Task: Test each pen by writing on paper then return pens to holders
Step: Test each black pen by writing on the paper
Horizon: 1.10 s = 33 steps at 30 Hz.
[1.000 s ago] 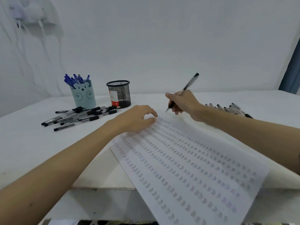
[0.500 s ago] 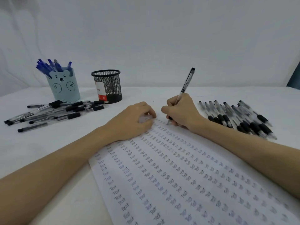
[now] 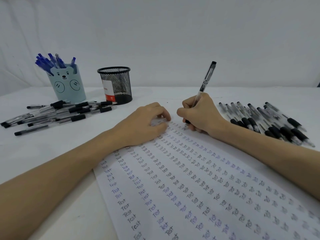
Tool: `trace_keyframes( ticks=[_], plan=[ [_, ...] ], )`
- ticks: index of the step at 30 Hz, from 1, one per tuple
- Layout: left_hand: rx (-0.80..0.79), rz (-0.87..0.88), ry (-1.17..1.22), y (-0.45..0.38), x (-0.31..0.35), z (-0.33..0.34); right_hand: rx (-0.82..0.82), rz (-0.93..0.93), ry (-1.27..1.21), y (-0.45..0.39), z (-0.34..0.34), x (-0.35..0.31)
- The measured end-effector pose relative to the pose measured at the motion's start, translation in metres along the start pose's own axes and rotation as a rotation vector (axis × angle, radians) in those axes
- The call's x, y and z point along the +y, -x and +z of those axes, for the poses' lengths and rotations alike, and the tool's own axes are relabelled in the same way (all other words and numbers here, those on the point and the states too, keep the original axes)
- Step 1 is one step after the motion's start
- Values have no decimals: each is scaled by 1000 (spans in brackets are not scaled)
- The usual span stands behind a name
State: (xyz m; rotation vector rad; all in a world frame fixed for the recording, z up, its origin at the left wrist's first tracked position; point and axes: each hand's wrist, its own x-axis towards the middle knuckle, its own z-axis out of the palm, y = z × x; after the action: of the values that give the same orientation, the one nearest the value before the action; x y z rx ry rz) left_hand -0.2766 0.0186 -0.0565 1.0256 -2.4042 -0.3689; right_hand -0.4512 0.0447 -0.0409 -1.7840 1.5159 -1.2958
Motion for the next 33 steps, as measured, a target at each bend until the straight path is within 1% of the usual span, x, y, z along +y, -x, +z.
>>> trace_keyframes(
  ticks=[6, 33],
  plan=[
    [4, 5, 4, -1, 0, 0, 27, 28, 9, -1, 0, 0],
    [10, 22, -14, -1, -2, 1, 71, 34, 33, 0, 1, -1]
  ],
)
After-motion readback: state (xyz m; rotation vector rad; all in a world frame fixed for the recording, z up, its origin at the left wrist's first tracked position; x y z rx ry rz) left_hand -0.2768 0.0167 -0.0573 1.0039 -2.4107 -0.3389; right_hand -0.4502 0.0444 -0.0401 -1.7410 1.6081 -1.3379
